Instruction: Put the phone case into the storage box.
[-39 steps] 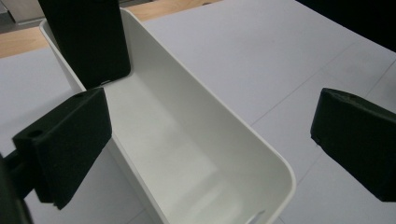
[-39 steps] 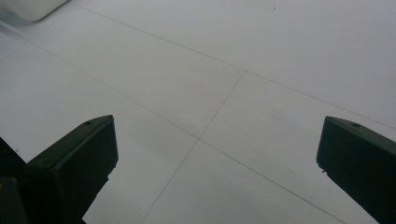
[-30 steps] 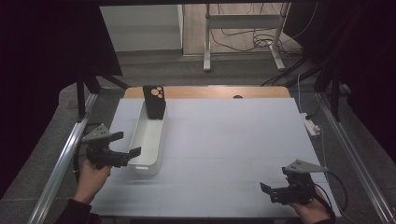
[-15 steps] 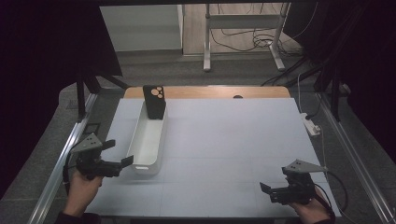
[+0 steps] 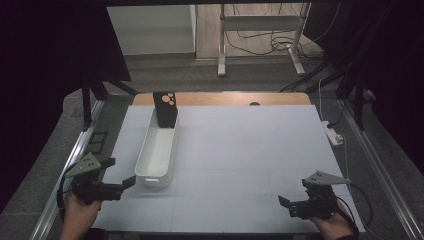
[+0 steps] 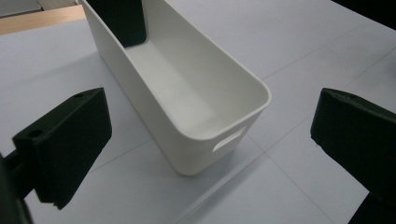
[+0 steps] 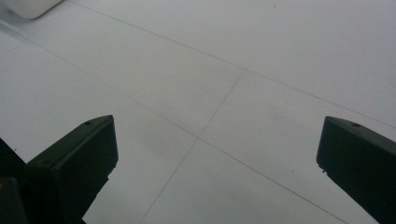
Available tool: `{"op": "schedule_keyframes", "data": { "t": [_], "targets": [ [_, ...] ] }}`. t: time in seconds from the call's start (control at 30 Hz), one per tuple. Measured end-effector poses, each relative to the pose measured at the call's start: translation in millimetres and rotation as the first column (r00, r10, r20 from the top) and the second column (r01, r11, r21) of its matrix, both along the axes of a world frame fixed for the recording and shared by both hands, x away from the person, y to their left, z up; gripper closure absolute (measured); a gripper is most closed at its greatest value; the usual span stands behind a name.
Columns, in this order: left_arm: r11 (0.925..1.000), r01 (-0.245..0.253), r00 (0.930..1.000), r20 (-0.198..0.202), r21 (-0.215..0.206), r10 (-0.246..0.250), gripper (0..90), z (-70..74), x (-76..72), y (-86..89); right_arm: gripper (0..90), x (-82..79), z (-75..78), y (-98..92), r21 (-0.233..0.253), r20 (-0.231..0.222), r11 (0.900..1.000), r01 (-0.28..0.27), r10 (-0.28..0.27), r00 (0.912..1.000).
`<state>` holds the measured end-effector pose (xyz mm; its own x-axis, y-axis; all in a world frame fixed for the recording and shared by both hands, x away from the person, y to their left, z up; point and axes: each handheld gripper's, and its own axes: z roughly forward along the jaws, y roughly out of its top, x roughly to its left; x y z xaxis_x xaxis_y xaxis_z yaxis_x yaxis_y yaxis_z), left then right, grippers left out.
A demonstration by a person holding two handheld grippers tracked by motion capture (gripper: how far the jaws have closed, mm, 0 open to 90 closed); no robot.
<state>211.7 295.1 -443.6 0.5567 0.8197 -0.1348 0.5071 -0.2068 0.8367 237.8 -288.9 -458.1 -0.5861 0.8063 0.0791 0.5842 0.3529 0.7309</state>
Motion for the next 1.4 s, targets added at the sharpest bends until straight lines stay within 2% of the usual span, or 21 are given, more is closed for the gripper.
{"op": "schedule_keyframes", "data": {
  "t": [0.53, 0.63, 1.0, 1.4],
  "targets": [
    [0.9994, -0.029, 0.9996, -0.003, 0.021, 0.029, 0.0, -6.8, -19.5, 6.3, 0.0, 0.4, -0.2, 0.0, -0.002, -0.003, 1.0, 0.002, -0.002, 1.0],
    [0.9992, -0.032, 0.9995, 0.008, 0.024, 0.031, 0.0, -8.4, -23.8, 7.0, 0.0, 0.4, -0.3, 0.1, -0.002, -0.004, 1.0, 0.003, -0.003, 1.0],
    [0.9974, -0.043, 0.9987, -0.023, 0.058, 0.045, 0.0, -16.5, -32.2, 6.5, 0.0, 0.4, -0.3, 0.1, -0.002, -0.005, 1.0, 0.003, -0.003, 1.0],
    [0.9929, -0.061, 0.9973, -0.034, 0.102, 0.064, 0.0, -23.5, -37.1, 4.7, 0.0, 0.2, -0.2, 0.2, -0.003, -0.003, 1.0, 0.002, -0.002, 1.0]
  ]
}}
